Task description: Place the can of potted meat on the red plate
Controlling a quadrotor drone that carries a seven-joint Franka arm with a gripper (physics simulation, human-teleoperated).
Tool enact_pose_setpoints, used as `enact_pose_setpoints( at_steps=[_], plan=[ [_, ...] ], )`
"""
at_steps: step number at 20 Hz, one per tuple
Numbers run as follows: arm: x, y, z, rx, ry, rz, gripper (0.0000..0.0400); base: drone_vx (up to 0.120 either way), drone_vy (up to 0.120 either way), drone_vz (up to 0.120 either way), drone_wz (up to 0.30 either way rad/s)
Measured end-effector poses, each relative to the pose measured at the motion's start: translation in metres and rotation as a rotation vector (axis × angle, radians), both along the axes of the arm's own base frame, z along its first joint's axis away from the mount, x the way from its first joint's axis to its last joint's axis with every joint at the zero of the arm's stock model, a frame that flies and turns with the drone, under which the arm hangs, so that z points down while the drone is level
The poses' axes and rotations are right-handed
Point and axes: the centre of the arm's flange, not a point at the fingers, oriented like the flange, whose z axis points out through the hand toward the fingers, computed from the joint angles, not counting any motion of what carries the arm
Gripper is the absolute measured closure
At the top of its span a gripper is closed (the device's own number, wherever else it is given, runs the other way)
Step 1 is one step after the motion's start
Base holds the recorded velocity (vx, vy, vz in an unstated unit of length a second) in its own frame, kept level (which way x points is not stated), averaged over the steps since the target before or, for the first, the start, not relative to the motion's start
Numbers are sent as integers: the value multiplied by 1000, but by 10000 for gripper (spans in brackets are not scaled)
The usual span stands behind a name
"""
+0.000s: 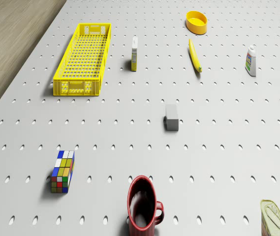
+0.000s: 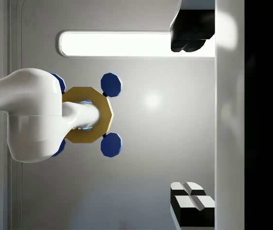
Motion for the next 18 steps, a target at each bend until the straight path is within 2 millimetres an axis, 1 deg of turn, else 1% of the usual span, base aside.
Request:
enact_pose_setpoints(
  at_steps=[3, 4, 11, 17, 18],
  plan=[
    [0, 0, 4, 0, -2, 0, 0, 120, -120, 0, 0],
    [0, 0, 5, 0, -3, 0, 0, 40, -120, 0, 0],
    [0, 0, 8, 0, -8, 0, 0, 0, -120, 0, 0],
    [0, 0, 8, -1, -13, 0, 0, 120, -120, 0, 0],
    [0, 0, 8, -1, -14, 0, 0, 0, -120, 0, 0]
  ],
)
